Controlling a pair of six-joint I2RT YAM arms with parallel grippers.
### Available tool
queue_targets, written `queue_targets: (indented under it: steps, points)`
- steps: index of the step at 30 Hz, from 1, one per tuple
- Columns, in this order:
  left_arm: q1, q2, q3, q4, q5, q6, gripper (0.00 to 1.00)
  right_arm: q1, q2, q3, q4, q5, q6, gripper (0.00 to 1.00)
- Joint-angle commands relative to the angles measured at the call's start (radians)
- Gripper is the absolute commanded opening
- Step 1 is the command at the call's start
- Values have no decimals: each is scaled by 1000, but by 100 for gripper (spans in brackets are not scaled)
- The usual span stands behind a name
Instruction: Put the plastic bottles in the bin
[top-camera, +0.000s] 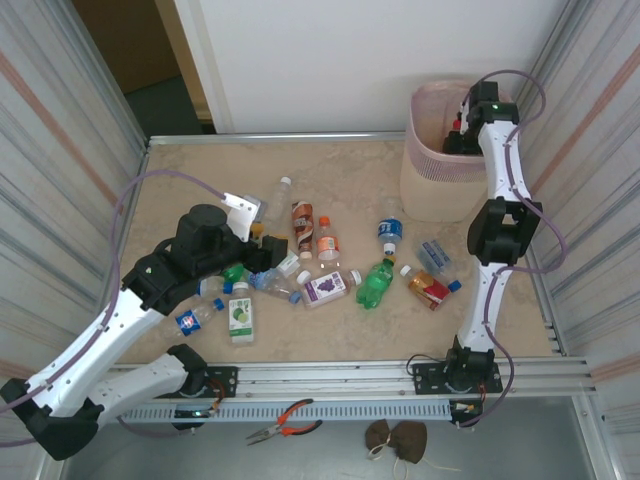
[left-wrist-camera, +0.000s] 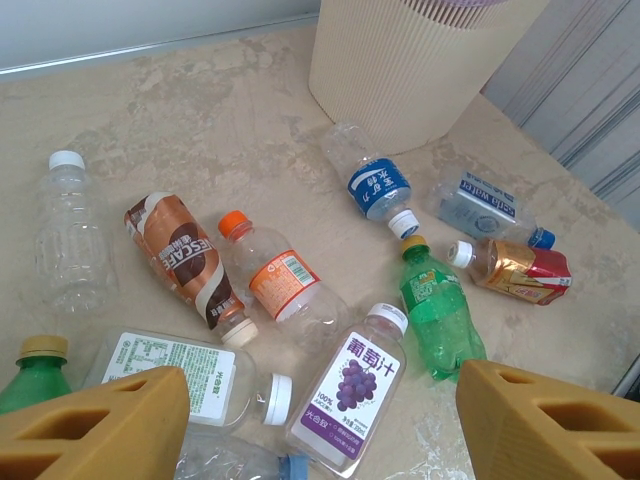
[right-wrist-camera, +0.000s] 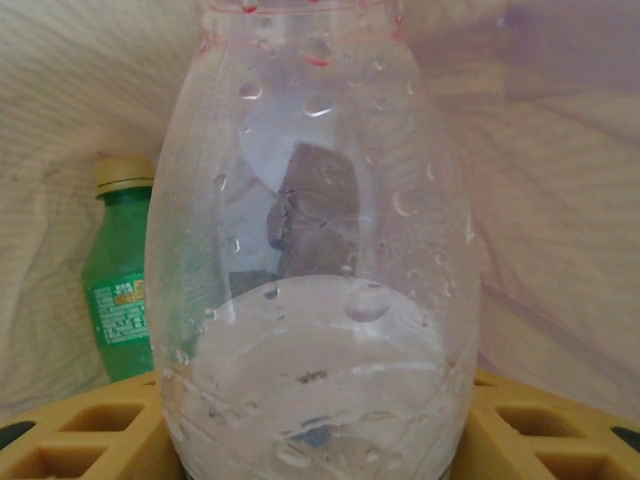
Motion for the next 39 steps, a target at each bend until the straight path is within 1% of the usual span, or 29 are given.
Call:
queue_targets:
  steps: [1, 4, 8, 18, 24, 29, 35, 39]
  points:
    - [2, 11, -2, 3, 9, -22, 71, 5, 31, 48, -33, 9, -14, 60]
    - [3, 32, 5, -18, 15, -32, 70, 3, 44, 55, -41, 9, -12, 63]
    - [3, 50, 3, -37, 11, -64, 70, 4, 34, 54, -46, -21, 7, 71]
    - [3, 95, -7, -143, -43, -191, 70, 15, -43, 52, -67, -37, 27, 76]
    - [3, 131, 11, -272, -86, -284, 75, 22, -121, 53, -68, -54, 38, 77]
    - [3, 140, 4, -382, -126, -341, 76, 29, -186, 53, -57, -57, 51, 77]
    - [2, 155, -29, -501, -141, -399, 76, 45, -272, 53, -39, -55, 60, 77]
    - [2, 154, -65, -542, -158, -443, 76, 56, -335, 22, -7, -97, 81, 77]
